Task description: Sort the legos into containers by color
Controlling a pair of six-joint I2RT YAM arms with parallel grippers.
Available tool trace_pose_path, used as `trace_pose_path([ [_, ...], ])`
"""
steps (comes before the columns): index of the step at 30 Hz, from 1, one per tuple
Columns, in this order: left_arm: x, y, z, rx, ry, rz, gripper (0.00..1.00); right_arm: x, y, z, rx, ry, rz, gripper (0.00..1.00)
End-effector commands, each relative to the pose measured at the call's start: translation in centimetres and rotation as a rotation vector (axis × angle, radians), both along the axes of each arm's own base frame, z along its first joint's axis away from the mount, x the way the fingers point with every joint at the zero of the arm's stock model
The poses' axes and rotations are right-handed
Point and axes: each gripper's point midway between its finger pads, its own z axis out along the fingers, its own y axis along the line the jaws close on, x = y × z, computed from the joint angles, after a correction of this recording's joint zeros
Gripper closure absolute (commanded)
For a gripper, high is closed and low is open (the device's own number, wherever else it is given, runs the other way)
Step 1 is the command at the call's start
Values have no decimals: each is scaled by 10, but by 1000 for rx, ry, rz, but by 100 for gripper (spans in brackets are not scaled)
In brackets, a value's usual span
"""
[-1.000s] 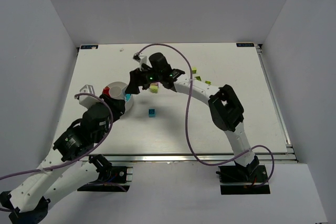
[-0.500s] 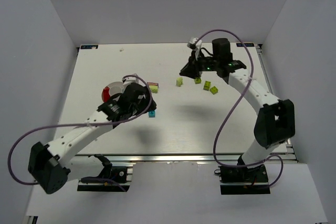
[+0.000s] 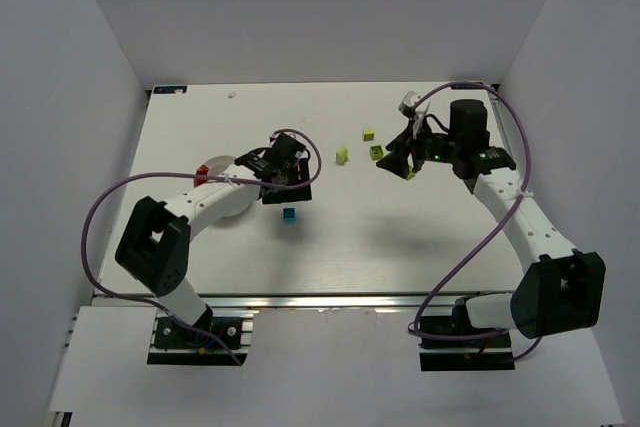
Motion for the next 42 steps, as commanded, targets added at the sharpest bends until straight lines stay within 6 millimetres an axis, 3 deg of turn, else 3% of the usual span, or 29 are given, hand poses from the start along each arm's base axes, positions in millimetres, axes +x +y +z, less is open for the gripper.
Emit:
trace_pose_path([
  [1,9,4,6,16,-2,-54,23,4,-9,3,11,-20,-25,40],
  [9,9,0,-33,64,89,-102,30,10,-10,5,26,-6,-41,40],
  [13,7,3,-43,78,109,-96,32,11,-12,3,25,-2,-52,40],
  [19,5,8,-52,109,126,-88,34,12,-14,3,32,5,-63,39],
  [28,6,8,-57,109,126,-82,47,11,-16,1,33,10,-74,39],
  [31,8,8,-51,105,108,-80,55,10,-16,1,32,7,-75,39],
  [35,14,6,-27,82,54,-70,65,10,-17,3,33,0,-74,39],
  [42,22,8,40,25,-83,-41,72,10,-17,4,31,-5,-75,40],
])
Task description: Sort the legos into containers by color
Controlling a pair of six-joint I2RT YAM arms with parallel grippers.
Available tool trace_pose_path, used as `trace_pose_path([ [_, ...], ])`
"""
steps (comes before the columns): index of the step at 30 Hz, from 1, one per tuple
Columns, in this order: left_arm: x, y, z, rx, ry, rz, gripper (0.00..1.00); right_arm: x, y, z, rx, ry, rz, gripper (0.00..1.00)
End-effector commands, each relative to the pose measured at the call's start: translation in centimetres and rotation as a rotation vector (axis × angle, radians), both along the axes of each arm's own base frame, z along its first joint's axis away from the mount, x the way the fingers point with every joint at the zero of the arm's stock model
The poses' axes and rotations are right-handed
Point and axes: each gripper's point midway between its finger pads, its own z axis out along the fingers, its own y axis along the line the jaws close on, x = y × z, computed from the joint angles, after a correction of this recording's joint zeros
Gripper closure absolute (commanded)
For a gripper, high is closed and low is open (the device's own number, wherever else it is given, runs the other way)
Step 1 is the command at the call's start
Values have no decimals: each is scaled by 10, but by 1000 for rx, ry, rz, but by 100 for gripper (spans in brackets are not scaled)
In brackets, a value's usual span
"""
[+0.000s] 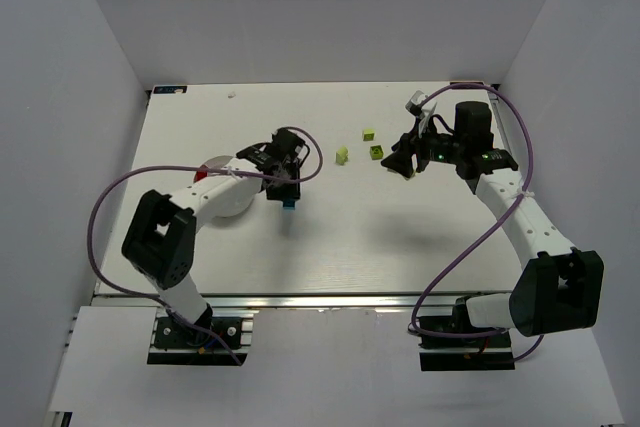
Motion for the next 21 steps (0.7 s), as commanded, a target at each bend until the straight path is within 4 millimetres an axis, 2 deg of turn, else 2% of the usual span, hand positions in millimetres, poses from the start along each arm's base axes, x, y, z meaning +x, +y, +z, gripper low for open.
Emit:
trace_pose_path([
  [1,19,-2,80,-74,-193,32,73,2,-2,13,10,-57,-5,40],
  [4,25,10,110,-42,-263,52,73,3,-2,13,13,-55,-4,40],
  [8,33,36,128,48,-305,84,73,2,-1,10,16,-46,1,40],
  [12,43,72,127,129,-291,141,73,3,-1,10,15,-46,-2,40],
  [14,47,82,124,175,-284,151,74,3,-1,11,15,-50,-3,40],
  [21,60,102,120,300,-280,158,76,3,-1,8,11,-45,-4,40],
])
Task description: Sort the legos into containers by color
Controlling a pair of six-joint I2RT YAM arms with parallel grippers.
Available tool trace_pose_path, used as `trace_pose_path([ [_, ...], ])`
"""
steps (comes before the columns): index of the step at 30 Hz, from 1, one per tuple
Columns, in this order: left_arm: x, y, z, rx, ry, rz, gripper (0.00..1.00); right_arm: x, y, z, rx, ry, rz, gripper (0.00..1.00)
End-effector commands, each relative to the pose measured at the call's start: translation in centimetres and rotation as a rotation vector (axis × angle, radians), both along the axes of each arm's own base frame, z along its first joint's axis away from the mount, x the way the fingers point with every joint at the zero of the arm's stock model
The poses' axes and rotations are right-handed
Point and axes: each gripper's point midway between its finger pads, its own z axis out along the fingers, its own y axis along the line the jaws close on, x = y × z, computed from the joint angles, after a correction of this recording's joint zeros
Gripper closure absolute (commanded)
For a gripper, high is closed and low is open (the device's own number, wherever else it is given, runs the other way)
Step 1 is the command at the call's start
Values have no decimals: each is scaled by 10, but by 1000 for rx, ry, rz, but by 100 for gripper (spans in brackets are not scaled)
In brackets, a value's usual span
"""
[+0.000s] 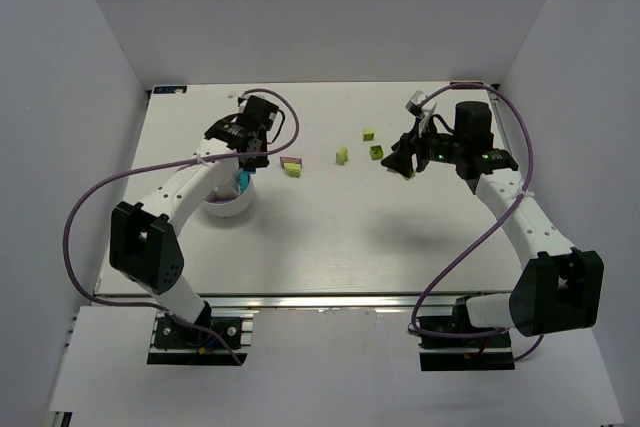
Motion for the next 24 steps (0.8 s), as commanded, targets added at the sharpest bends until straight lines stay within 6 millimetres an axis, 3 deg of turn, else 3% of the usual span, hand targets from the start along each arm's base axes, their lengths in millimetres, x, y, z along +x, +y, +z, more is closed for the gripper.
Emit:
trace_pose_path([
  [1,8,11,16,83,-35,6,76,3,-2,7,9,-41,-5,40],
  [14,23,26,1,247,1,3,83,4,-2,5,6,-38,-7,40],
  [20,24,29,-6,282,17,-2,83,5,-2,6,4,-42,-9,40],
  [24,23,29,-13,290,32,-6,76,6,-2,7,4,-44,-10,40],
])
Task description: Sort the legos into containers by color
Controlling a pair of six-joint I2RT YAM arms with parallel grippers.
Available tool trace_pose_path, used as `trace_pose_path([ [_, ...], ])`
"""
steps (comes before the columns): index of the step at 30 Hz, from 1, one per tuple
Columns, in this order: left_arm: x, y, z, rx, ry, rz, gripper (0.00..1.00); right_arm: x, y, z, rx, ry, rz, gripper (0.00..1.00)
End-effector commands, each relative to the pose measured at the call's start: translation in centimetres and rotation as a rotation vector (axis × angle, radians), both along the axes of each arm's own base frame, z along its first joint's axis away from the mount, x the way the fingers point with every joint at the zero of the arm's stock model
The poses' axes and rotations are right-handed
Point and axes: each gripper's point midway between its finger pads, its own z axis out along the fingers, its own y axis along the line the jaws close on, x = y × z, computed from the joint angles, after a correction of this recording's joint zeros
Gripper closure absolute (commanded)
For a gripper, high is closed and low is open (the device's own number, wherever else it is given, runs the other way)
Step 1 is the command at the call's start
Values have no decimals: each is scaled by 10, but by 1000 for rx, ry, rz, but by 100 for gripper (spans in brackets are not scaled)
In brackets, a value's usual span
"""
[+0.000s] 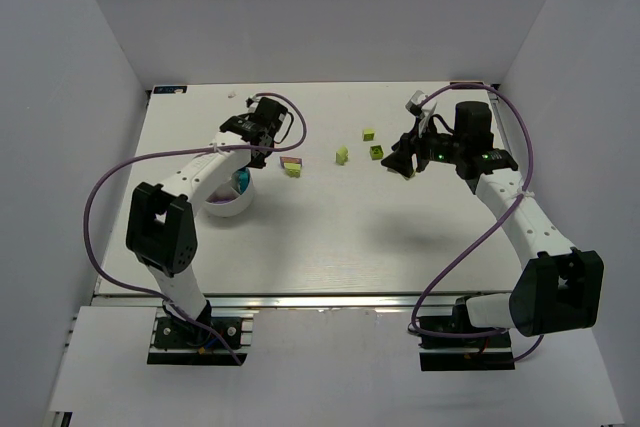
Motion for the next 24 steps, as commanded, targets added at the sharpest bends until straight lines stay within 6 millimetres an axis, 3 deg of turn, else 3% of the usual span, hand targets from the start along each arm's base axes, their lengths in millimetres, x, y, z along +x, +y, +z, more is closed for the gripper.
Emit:
trace_pose_path([
  [1,6,1,9,16,-34,1,74,6,-2,7,5,-45,-7,40],
  [11,4,1,4,23,-20,-4,54,7,-1,9,8,-45,-3,40],
  [24,3,2,2,27,-14,-8,46,8,-1,9,7,-48,-4,39],
])
